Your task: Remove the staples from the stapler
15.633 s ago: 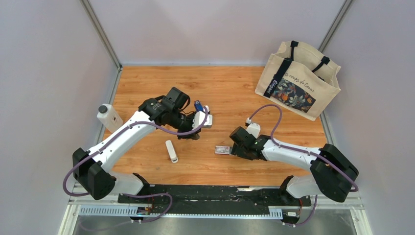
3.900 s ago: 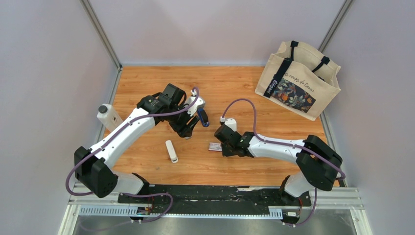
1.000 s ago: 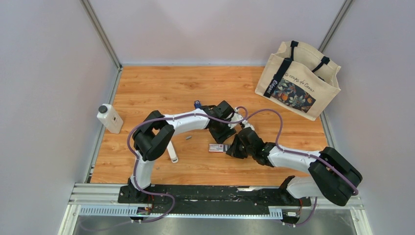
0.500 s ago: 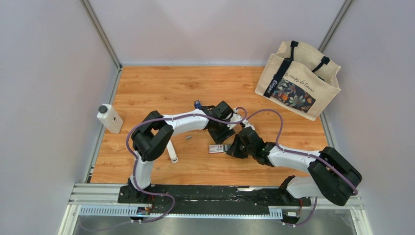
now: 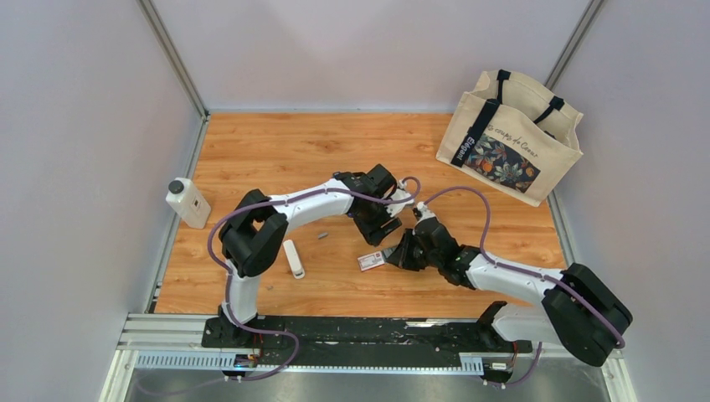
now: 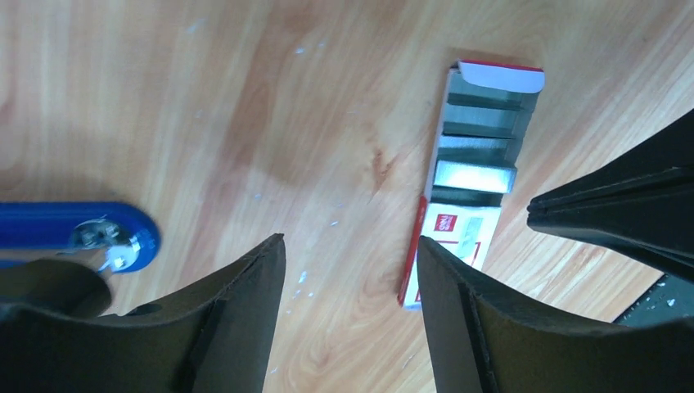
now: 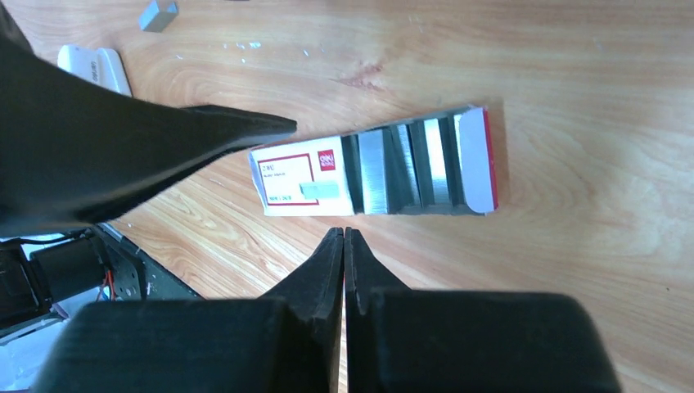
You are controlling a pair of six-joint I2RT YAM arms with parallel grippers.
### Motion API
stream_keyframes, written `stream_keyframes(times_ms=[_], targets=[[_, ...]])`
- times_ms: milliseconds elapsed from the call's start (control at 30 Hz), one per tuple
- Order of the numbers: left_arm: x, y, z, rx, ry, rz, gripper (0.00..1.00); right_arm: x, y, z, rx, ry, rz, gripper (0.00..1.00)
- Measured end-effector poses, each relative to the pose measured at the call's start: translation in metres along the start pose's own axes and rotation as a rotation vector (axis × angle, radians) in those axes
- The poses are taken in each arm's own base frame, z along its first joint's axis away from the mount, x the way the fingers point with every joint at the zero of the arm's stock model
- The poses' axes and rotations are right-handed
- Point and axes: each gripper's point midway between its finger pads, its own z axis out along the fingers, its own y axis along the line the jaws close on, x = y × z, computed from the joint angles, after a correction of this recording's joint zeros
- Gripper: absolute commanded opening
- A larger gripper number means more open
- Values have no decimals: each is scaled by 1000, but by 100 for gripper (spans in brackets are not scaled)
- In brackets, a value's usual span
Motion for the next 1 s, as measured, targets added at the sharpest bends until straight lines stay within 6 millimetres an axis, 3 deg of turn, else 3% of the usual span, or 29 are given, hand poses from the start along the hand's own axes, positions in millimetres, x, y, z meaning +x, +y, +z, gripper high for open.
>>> stream_keyframes(times_ms=[333,500,733,900,1000], targets=[[-10,35,-42,-34,-55,-78,70,-14,6,13,-3,-12,-10,0],[-7,37,-56,-26,-61,-86,70,-11,-6,22,38,15,7,0],[-4,40,-76,-29,-78,-89,70,-12,1,31,15,43,30,1],[-5,43,-94,-45,-107,-80,70,-12,3,28,9,45,29,4],[-2,46,-99,-58,-112,-72,70,-18,13,16,-21,21,22,8]])
